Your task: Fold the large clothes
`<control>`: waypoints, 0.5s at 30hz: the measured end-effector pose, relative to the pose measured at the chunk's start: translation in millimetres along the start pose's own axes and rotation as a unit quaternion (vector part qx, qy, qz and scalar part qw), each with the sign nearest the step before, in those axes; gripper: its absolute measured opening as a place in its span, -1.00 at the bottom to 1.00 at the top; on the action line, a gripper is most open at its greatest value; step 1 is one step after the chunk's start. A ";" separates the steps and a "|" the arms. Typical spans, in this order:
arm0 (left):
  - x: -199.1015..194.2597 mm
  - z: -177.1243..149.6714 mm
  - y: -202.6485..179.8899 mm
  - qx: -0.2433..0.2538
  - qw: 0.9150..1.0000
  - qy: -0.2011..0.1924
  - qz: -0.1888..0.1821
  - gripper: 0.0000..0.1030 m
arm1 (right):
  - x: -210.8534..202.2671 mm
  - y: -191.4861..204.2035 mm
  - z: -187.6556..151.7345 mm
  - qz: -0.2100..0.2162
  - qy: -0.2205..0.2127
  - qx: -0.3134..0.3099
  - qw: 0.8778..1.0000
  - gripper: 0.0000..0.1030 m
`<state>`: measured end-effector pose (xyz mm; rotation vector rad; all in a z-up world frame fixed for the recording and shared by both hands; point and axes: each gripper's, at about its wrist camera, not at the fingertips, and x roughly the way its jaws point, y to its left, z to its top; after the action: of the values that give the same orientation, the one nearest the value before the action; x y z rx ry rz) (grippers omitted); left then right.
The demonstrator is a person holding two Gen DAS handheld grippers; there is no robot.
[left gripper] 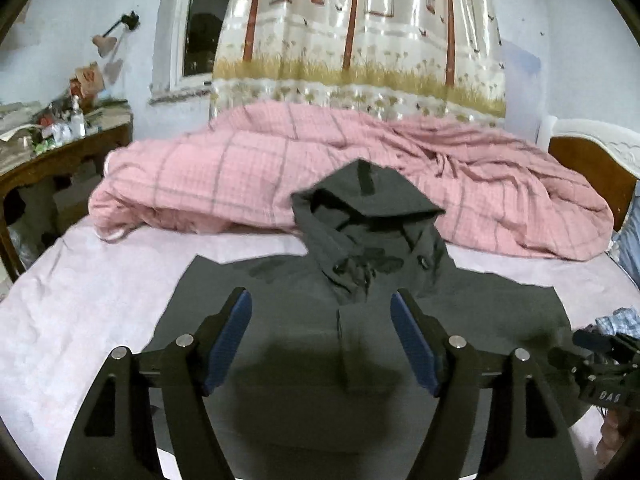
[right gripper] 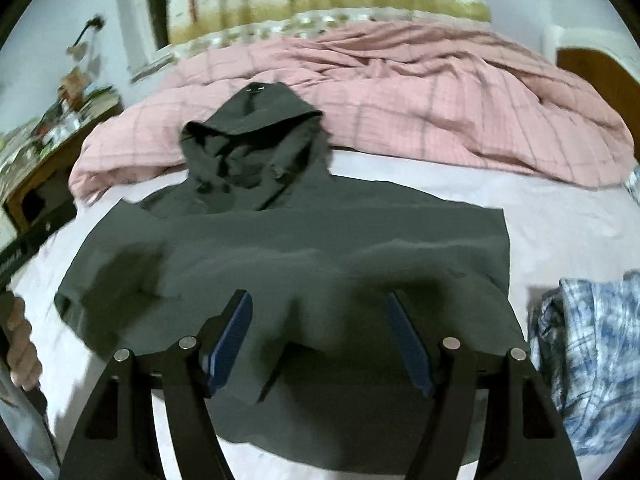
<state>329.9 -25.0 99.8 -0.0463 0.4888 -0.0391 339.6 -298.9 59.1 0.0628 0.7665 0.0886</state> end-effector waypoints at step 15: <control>80.4 -10.8 46.7 -0.092 0.993 0.057 0.039 0.37 | 21.4 18.0 47.2 0.062 -0.031 0.028 0.997 0.39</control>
<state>396.9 17.3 50.1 -0.2067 0.6079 0.0804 386.7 -280.0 80.0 0.1648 0.7033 0.1826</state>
